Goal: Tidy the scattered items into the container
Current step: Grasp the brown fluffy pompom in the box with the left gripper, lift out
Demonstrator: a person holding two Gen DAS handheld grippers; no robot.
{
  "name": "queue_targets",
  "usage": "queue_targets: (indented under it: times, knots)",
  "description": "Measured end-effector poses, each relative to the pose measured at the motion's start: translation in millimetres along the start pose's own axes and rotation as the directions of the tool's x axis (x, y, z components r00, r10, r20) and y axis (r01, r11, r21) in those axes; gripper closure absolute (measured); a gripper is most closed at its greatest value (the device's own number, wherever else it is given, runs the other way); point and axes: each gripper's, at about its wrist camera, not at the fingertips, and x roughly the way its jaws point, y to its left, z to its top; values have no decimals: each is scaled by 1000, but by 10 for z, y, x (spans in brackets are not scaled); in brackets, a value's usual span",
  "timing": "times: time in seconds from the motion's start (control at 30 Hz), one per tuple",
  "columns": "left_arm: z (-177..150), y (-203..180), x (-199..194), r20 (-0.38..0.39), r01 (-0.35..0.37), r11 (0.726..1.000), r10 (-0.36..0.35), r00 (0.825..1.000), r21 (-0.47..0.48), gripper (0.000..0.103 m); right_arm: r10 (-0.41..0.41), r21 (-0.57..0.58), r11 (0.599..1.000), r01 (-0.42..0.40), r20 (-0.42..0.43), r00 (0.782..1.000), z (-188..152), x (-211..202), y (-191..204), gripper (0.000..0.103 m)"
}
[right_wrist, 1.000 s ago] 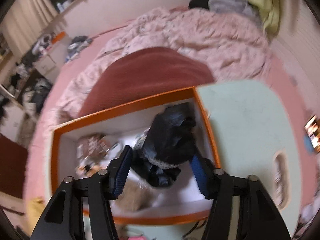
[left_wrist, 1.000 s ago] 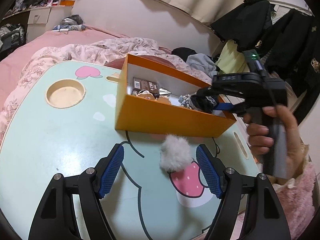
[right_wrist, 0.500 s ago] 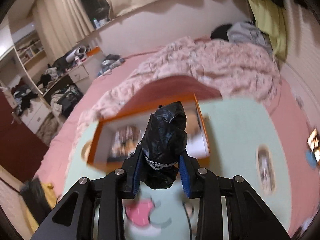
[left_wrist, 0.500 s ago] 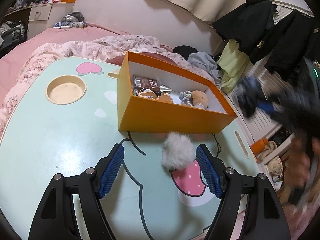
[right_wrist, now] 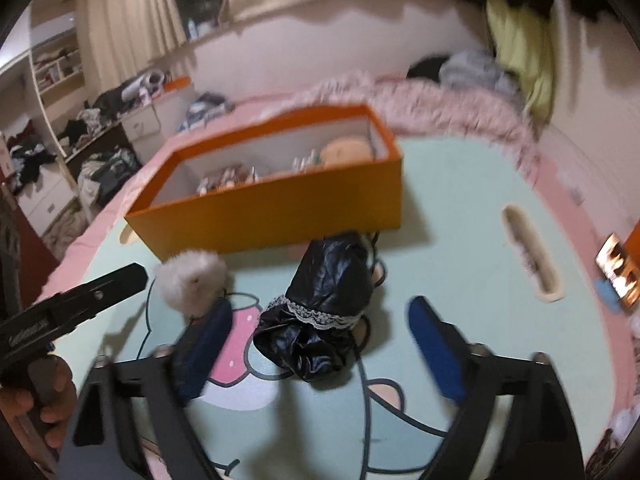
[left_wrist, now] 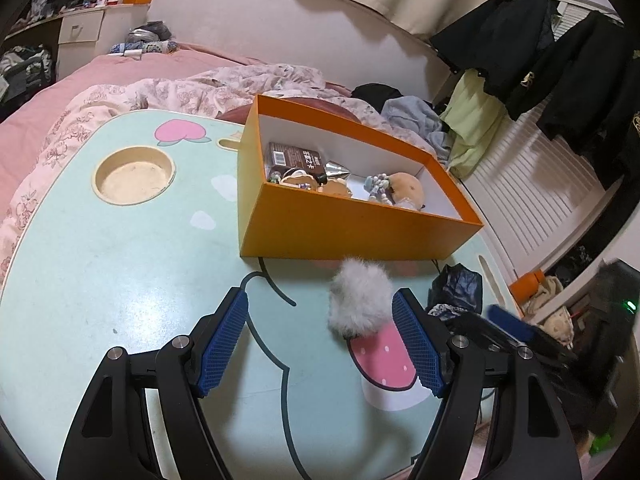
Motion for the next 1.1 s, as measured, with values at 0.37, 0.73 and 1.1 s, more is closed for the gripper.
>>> queue_targets:
  times: [0.37, 0.73, 1.1]
  knots:
    - [41, -83, -9, -1, -27, 999, 27, 1000, 35, 28, -89, -117, 990, 81, -63, 994, -258, 64, 19, 0]
    - [649, -587, -12, -106, 54, 991, -41, 994, 124, 28, -62, -87, 995, 56, -72, 995, -295, 61, -49, 1]
    - [1074, -857, 915, -415, -52, 976, 139, 899, 213, 63, -47, -61, 997, 43, -78, 996, -292, 61, -38, 1]
